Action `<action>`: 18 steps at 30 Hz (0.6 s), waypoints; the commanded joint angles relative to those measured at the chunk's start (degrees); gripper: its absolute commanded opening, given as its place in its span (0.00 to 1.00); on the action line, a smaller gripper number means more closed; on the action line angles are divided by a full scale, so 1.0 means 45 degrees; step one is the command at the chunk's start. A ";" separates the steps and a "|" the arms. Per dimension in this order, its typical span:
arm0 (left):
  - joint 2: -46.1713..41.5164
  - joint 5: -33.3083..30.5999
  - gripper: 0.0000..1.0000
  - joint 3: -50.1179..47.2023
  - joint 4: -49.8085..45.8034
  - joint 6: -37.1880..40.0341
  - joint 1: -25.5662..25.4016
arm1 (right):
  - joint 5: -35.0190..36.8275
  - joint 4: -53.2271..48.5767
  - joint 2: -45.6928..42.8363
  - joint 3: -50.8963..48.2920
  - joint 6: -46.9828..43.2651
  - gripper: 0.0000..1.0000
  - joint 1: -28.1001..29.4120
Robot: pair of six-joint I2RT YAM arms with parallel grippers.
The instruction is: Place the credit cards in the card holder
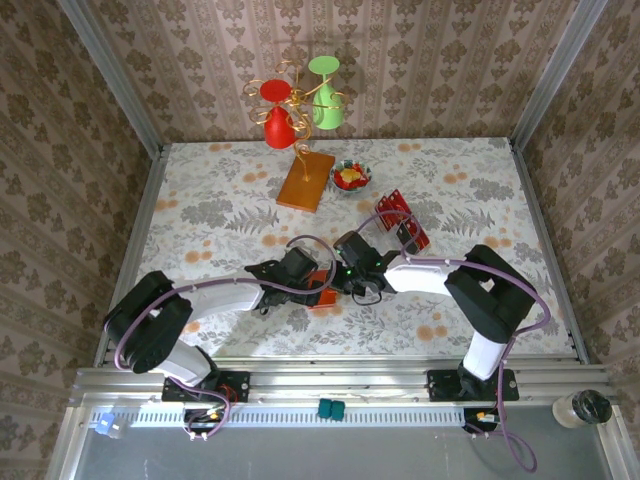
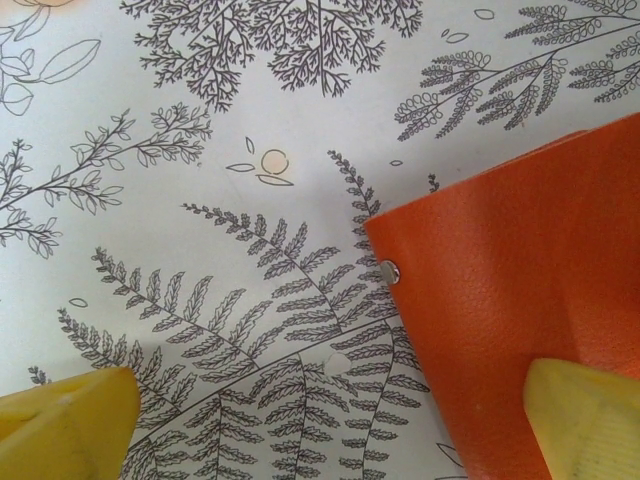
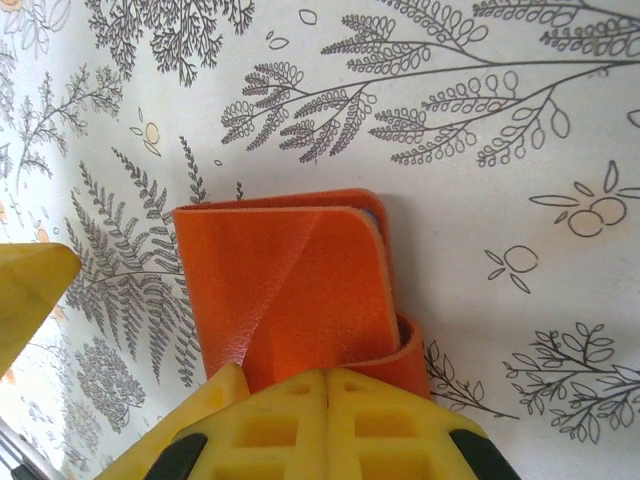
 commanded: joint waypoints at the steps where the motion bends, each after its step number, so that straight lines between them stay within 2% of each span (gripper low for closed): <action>1: 0.0078 -0.0171 1.00 -0.0478 -0.0965 -0.0155 -0.0126 | -0.0314 -0.1084 0.0876 -0.1117 0.0686 0.00 0.0023; 5: 0.0194 -0.0181 1.00 -0.0484 -0.0981 -0.0152 -0.0163 | -0.0806 -0.0814 0.0548 -0.0933 0.0249 0.00 -0.0129; 11: 0.0400 -0.0075 1.00 -0.0475 -0.0816 -0.0074 -0.0179 | -0.1340 -0.1746 0.0465 0.0178 -0.0688 0.00 -0.0213; 15: 0.0378 0.0019 1.00 -0.0360 -0.0874 -0.0019 -0.0179 | -0.1350 -0.2184 0.0001 0.0529 -0.0929 0.18 -0.0212; 18: 0.0220 0.0015 1.00 -0.0214 -0.0938 0.0020 -0.0164 | -0.1145 -0.2821 -0.0491 0.0969 -0.1233 0.25 -0.0266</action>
